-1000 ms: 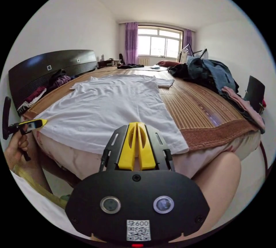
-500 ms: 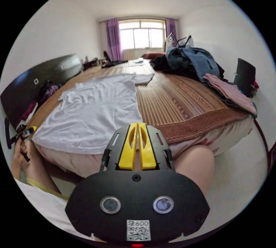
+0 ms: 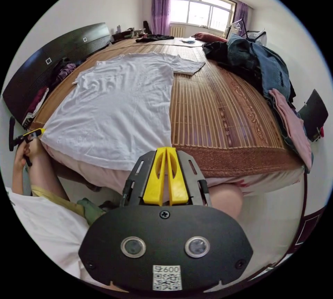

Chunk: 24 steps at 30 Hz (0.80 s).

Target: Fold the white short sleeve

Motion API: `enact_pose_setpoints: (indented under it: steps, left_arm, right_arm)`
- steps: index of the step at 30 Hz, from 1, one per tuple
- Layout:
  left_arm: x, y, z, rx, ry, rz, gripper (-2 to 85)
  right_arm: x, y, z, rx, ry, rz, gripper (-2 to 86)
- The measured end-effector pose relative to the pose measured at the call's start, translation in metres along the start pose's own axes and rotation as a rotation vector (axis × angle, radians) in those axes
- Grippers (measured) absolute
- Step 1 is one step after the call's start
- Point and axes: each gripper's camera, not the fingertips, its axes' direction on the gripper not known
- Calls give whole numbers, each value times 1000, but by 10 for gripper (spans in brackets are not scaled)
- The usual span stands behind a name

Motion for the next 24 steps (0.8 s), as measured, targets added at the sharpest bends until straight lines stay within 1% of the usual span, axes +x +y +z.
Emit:
enact_pose_setpoints:
  steps: [2, 4, 6, 8, 9, 10, 12, 15, 17, 19, 23, 24]
  left_arm:
    - [-13, -5, -19, 30, 6, -21, 5]
    - [-14, -14, -36, 64, -15, 52, 4]
    - [-1, -37, -45, 60, -140, 230, 4]
    - [11, -62, -42, 20, -207, 334, 5]
    - [20, -81, -39, 3, -203, 410, 5]
    - [25, -92, -38, -3, -193, 446, 5]
    - [40, -131, -37, 3, -148, 537, 6]
    - [54, -180, -33, -9, -142, 636, 7]
    - [54, -211, -28, -38, -170, 660, 7]
    - [49, -241, -20, -91, -147, 695, 7]
    - [14, -301, 1, -246, 68, 663, 7]
    - [1, -313, 3, -241, 111, 641, 7]
  right_arm:
    - [9, 0, 0, 31, -38, 33, -9]
    - [9, -3, -5, 123, -152, 22, -9]
    - [-7, -16, -3, 244, -367, -25, -9]
    - [-31, -34, 14, 277, -507, -93, -9]
    - [-53, -51, 31, 264, -562, -152, -9]
    - [-65, -60, 41, 247, -575, -186, -9]
    - [-118, -98, 86, 161, -545, -351, -9]
    - [-177, -142, 142, 100, -439, -494, -9]
    - [-203, -165, 173, 114, -409, -537, -8]
    - [-225, -191, 206, 119, -380, -557, -9]
    - [-267, -249, 299, 67, -294, -579, -9]
    - [-276, -264, 326, 42, -273, -582, -9]
